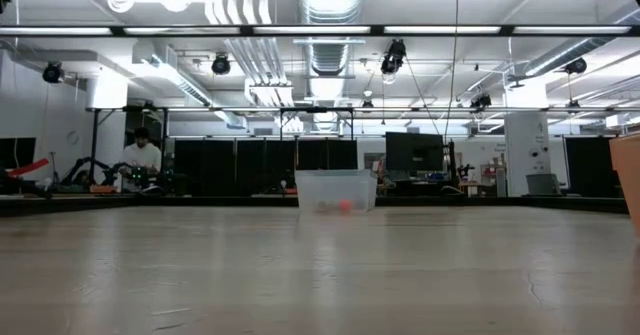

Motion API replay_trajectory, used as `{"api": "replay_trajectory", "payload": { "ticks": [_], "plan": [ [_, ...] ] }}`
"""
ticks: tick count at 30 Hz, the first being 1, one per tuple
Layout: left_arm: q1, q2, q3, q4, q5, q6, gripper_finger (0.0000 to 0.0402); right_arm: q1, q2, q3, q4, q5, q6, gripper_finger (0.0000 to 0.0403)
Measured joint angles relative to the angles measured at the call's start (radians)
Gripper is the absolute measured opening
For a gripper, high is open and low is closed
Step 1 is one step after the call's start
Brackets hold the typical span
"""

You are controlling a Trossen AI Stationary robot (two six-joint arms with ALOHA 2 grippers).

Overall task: Pick & Place Markers
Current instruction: Put the green highlighter into the yellow bin

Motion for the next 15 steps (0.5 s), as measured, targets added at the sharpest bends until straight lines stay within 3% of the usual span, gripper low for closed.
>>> {"api": "replay_trajectory", "payload": {
  "ticks": [15],
  "plan": [
    [0.006, 0.069, 0.000, 0.016, -0.014, -0.008, 0.0128, -0.007, -0.002, 0.000, 0.104, -0.002, -0.040, 0.0020]
  ]
}}
